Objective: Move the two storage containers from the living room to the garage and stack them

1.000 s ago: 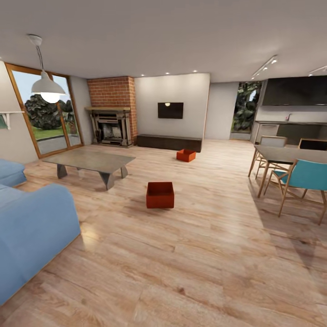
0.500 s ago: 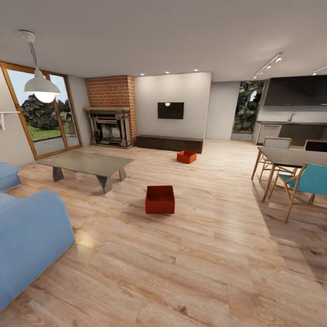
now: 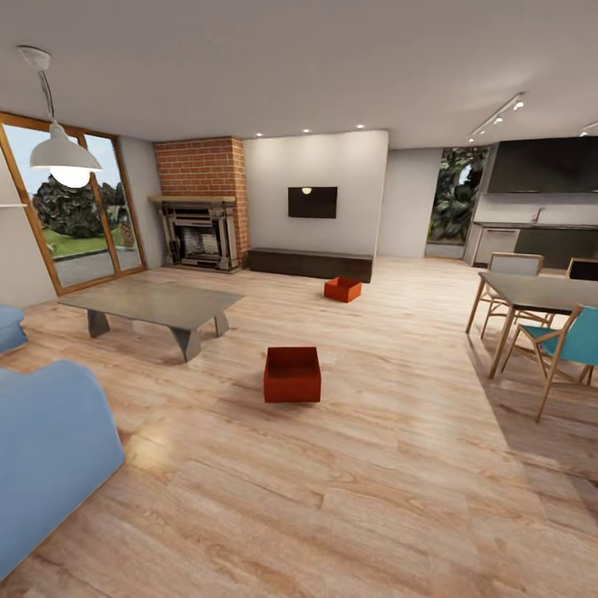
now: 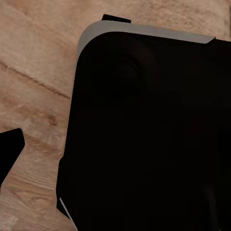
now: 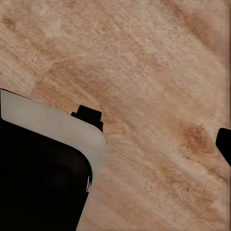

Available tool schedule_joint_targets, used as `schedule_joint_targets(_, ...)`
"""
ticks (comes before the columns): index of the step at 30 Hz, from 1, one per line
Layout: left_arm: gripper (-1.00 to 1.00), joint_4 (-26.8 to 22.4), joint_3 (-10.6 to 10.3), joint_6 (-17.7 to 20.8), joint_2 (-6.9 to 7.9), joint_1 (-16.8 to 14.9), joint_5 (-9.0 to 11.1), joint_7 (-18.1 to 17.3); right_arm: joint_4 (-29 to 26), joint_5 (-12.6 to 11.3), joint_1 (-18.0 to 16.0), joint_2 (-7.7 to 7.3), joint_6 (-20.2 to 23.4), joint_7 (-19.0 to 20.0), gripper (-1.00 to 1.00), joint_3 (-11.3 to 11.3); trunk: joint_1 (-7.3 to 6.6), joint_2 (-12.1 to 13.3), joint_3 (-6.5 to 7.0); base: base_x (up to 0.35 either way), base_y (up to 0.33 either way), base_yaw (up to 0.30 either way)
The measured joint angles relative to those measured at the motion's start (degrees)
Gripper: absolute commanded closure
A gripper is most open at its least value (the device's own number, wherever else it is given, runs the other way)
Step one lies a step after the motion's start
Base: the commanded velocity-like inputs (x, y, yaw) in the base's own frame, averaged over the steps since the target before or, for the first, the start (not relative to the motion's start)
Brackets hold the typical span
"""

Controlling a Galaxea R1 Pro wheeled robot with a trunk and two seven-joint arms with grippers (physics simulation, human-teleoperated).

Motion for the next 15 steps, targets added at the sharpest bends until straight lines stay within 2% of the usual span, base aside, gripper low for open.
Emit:
schedule_joint_targets(9,-1.00,0.00,0.00,0.00,0.02,0.00,0.01,0.00,0.00,0.00,0.00,0.00,0.00,0.00,-1.00,0.01,0.00,0.00,0.00,0.321,0.000,0.061)
schedule_joint_targets(15,-1.00,0.00,0.00,0.00,0.02,0.00,0.01,0.00,0.01,0.00,0.00,0.00,0.00,0.00,-1.00,0.00,0.00,0.00,0.00,0.322,0.000,0.152)
